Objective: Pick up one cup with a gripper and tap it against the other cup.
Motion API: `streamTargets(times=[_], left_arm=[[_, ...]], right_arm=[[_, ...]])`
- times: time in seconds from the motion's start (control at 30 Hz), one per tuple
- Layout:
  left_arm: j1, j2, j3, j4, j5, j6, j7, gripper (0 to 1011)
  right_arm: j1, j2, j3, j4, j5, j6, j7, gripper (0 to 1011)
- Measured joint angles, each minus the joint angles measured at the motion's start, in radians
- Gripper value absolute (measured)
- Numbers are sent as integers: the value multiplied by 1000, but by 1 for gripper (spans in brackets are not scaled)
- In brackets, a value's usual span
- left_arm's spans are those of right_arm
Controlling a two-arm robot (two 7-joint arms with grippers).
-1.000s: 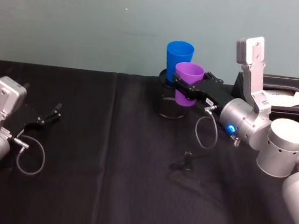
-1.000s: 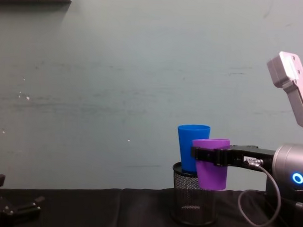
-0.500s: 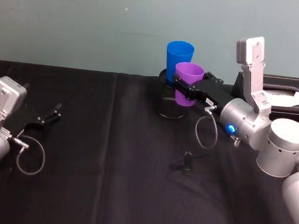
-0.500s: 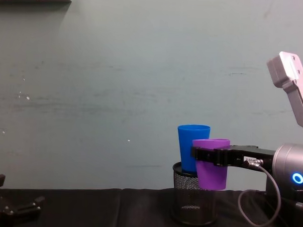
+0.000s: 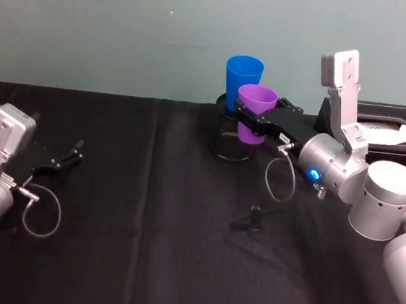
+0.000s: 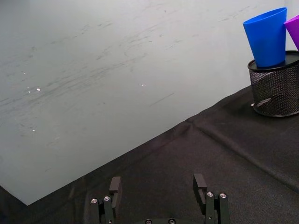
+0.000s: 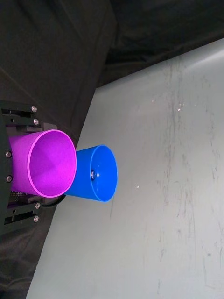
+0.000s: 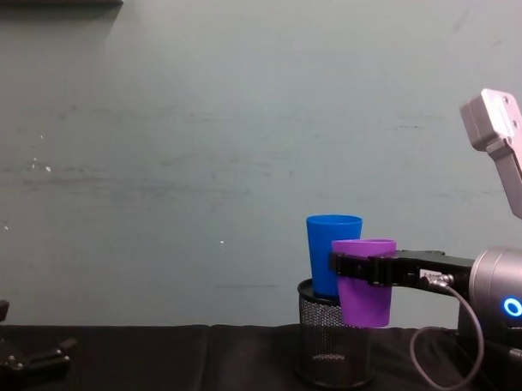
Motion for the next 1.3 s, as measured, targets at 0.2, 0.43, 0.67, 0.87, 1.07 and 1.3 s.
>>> streamTargets(times=[0.2,0.43,0.67,0.87,1.07,1.3], left_arm=[[0,0,0,0,0,0,0,1000],[0,0,0,0,0,0,0,1000],[0,0,0,0,0,0,0,1000],[0,0,0,0,0,0,0,1000],[0,0,0,0,0,0,0,1000],[0,0,0,0,0,0,0,1000]], right_arm=[[0,0,0,0,0,0,0,734],[0,0,0,0,0,0,0,734],[-2,3,0,-24,0,5,0,734],[-64,30,-4,-163,6,44,-4,734],[-163,63,-5,-308,12,81,-33,734],[-330,78,-26,-413,-45,12,-100,734]])
